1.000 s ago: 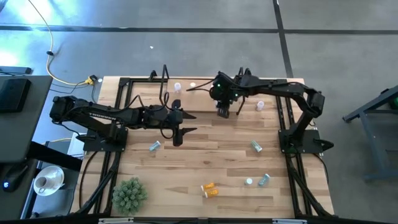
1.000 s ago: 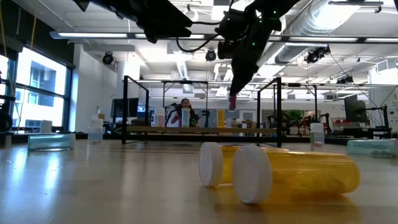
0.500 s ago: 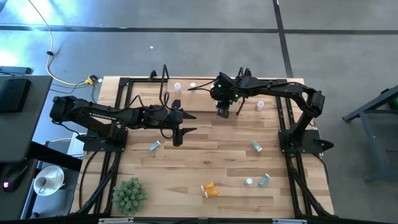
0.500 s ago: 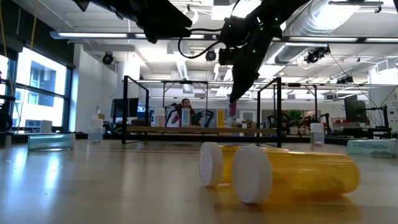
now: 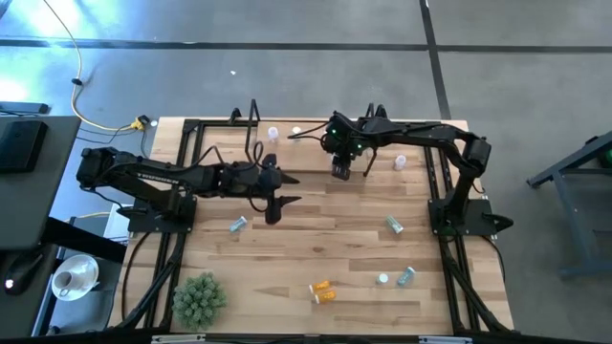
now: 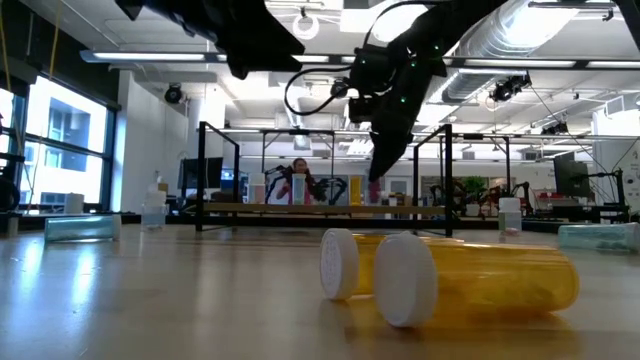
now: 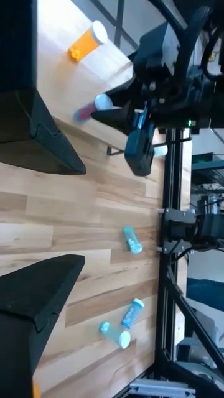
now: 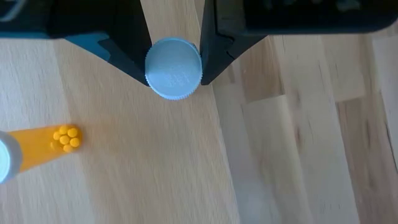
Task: Pick and place medicine bottles onto shelf by color
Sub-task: Put the bottom blue pill bottle on the shelf
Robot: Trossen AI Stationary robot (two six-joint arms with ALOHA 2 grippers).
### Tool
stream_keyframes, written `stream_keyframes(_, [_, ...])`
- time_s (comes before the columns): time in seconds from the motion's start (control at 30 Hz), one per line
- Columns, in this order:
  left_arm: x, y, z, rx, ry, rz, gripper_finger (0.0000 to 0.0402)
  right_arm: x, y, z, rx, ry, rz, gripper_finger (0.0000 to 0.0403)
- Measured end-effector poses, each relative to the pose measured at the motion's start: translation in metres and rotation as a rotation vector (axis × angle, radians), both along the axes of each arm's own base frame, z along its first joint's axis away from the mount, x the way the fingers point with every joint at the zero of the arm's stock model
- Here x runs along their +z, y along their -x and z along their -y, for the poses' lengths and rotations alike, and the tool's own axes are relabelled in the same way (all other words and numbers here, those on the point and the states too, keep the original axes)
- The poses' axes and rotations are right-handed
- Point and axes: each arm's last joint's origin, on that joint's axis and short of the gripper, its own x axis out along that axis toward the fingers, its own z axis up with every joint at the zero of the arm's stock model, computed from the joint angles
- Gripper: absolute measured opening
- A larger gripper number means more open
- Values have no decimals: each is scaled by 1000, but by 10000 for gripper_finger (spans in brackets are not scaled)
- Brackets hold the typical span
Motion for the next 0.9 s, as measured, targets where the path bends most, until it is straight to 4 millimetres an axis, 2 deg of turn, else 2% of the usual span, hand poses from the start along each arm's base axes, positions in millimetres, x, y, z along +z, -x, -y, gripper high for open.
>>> stream_keyframes(0.53, [0,0,-2,6,2,1,209,0,1,4,-23,46,-20,101])
stream_keyframes(0.9, [0,0,-2,6,2,1,209,-3,2,4,-42,72,-51,186])
